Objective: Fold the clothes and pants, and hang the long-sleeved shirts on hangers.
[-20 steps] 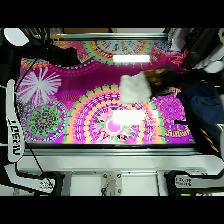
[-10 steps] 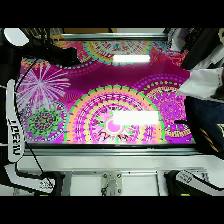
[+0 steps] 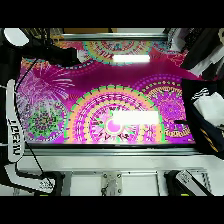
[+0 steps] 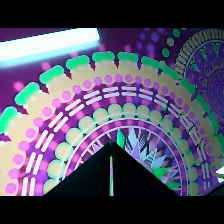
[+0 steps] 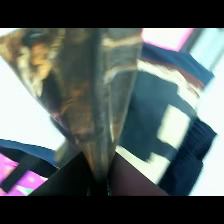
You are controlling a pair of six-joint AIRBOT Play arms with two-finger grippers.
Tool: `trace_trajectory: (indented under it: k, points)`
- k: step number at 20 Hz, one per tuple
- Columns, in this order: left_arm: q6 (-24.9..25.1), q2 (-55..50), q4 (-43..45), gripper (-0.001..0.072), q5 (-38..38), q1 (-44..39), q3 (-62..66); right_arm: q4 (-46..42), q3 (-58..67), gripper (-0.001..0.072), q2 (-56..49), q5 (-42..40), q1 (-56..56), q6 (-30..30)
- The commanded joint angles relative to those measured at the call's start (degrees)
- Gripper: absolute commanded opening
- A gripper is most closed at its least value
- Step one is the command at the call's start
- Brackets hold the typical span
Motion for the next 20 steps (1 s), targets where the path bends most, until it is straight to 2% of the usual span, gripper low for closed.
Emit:
trace_trajectory:
  k: [1,5,6,7,8,9,12,17,20]
  points:
    - [0.15,0.00,0.00,0.0008,0.00,-0.04,-0.02,-3.65,-7.19,0.0009,3.78,1.46,-0.17,3.08]
    - [1.01,0.00,0.00,0.0009,0.00,-0.04,-0.02,-4.26,-8.87,0.0017,4.20,5.64,-0.17,4.13]
    - [1.01,0.00,0.00,0.0009,0.00,-0.04,-0.02,-4.28,-8.85,0.0212,4.22,6.08,-0.17,4.07]
    - [1.09,0.00,0.02,0.0009,0.00,-0.02,-0.02,-4.48,-8.76,0.0597,4.24,6.34,-0.17,3.21]
    - [1.20,0.00,0.02,0.0009,0.02,-0.04,-0.02,-5.40,-8.35,0.0709,4.28,6.27,-0.17,1.36]
    - [1.18,0.02,0.04,0.0008,0.11,-0.02,-0.02,-5.33,-1.75,0.0708,4.90,3.13,0.48,-5.38]
    - [1.16,2.29,0.04,0.0008,2.12,-0.31,-3.19,2.45,4.44,0.0709,6.97,-3.82,6.51,-11.10]
    - [1.18,15.02,0.00,0.0009,15.08,-1.73,-27.34,16.65,6.14,0.0709,6.27,-4.98,28.37,-16.48]
    - [1.16,19.58,-0.07,0.0009,17.40,-1.84,-36.74,17.20,6.14,0.0709,3.85,-5.99,42.12,-16.98]
